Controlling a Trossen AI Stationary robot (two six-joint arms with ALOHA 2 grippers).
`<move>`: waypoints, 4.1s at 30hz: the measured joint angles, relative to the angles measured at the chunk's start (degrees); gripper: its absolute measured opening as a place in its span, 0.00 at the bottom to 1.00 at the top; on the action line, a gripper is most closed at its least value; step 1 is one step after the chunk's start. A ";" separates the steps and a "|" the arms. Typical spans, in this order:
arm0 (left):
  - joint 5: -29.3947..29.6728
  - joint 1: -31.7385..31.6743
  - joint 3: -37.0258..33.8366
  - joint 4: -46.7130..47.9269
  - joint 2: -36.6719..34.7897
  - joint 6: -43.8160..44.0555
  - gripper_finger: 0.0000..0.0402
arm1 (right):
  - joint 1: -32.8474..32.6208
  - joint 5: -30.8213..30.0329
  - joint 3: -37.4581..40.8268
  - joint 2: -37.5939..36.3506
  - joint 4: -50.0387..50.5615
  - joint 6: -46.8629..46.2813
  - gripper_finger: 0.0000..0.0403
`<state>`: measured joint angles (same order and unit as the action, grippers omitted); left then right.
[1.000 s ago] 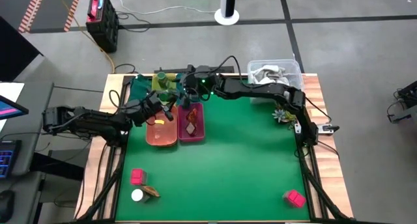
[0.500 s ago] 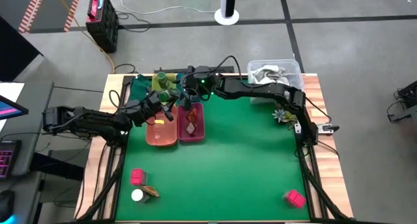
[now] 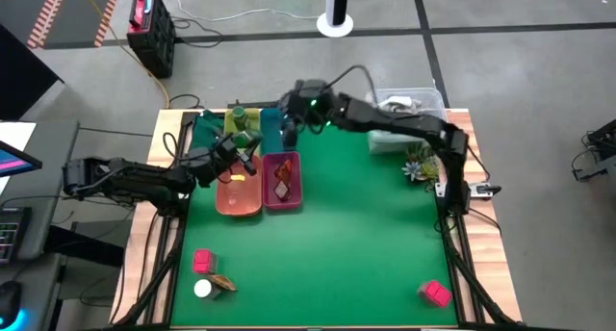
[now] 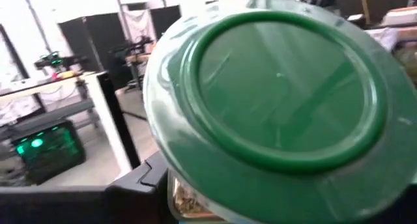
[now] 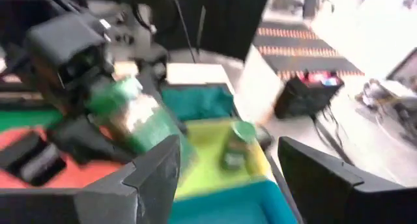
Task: Sort spices by type
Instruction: Put the green seasoning bottle into the yellow bin, then put the right red seasoning can into the orange bin
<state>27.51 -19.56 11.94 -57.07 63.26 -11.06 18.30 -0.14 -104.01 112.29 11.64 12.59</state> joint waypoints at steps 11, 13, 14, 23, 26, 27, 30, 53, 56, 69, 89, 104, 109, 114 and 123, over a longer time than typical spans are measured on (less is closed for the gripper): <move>-1.27 -15.65 0.00 12.46 0.09 15.60 0.48 | 0.58 -0.15 0.02 -4.62 8.72 0.04 0.71; -3.69 -18.28 0.69 16.22 0.07 17.80 0.48 | -0.08 -0.17 0.04 -4.44 8.69 0.04 0.71; -4.35 -19.32 1.35 18.56 0.11 18.59 0.48 | -0.41 -0.16 0.04 -4.42 8.69 0.08 0.71; -5.63 -21.92 7.40 30.34 3.79 20.67 0.48 | -1.70 -0.04 0.04 -4.44 8.86 -0.07 0.71; -6.61 -21.92 8.64 30.37 7.77 20.97 0.48 | -1.68 -0.06 0.04 -4.44 8.94 -0.07 0.71; -6.63 -21.99 9.16 30.37 9.14 20.97 0.48 | -1.68 -0.05 0.04 -4.44 9.00 -0.07 0.71; -8.45 -22.71 11.02 30.58 12.77 21.01 0.48 | -1.88 -0.04 0.04 -4.44 9.03 -0.07 0.71; -8.74 -23.13 13.66 31.95 18.55 21.10 0.73 | -2.42 -0.09 0.07 -6.67 16.28 1.41 0.71; -8.19 -22.22 13.66 32.64 15.91 20.81 0.73 | -2.07 -0.13 0.02 -8.00 17.26 1.40 0.71; -1.22 -13.57 13.68 39.28 1.80 11.48 0.73 | -2.24 -7.52 0.02 -15.07 35.84 -1.45 0.71; -6.44 6.92 13.68 43.28 -23.25 6.25 0.73 | -20.39 -13.40 47.09 -46.68 31.63 -27.94 0.71; -10.80 8.73 13.70 24.74 -16.12 6.33 0.73 | -49.16 -27.39 50.07 -47.25 40.43 -63.08 0.71; -11.75 8.73 13.70 17.99 -14.01 6.85 0.73 | -54.13 -21.27 47.99 -41.50 46.26 -74.29 0.71; -12.41 8.73 13.70 14.05 -13.77 6.24 0.73 | -58.47 -12.95 42.25 -33.47 53.71 -84.21 0.71; -12.30 8.71 18.06 23.01 -13.77 9.62 0.73 | -67.78 0.37 36.30 -24.66 56.02 -99.92 0.71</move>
<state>15.20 -10.85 30.00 -34.06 49.50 -1.44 -49.48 0.22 -67.70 87.63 67.66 -87.34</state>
